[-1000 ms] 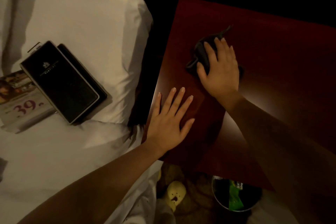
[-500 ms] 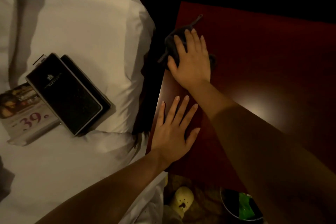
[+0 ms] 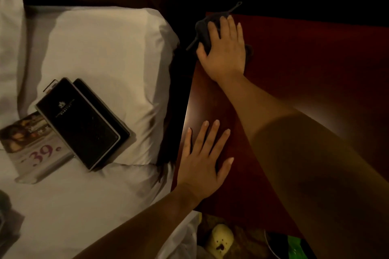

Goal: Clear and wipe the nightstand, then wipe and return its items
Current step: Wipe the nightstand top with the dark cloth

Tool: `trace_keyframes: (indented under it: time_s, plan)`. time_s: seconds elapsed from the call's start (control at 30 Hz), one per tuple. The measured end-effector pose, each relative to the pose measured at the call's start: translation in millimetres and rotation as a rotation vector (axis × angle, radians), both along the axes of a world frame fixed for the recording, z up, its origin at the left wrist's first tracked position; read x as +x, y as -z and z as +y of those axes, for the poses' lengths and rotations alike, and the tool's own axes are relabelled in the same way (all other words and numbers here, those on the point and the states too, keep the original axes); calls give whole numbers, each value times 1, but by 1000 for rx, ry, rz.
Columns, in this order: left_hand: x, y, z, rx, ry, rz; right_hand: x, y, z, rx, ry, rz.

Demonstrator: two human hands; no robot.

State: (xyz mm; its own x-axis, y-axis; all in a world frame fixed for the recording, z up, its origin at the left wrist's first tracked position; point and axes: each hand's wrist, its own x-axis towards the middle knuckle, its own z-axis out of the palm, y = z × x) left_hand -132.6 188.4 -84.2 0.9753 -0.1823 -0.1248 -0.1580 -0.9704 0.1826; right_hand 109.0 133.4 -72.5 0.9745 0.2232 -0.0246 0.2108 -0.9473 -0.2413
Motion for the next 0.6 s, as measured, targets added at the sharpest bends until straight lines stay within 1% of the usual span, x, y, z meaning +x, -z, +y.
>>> trace_keyframes:
  time_s: [0.33,0.6]
  plan:
    - [2,-1,0,63,17,15,-14,-5,-47,20,107,18]
    - [2,-5,-1,101,16,32,-40,0,-94,31,200,-15]
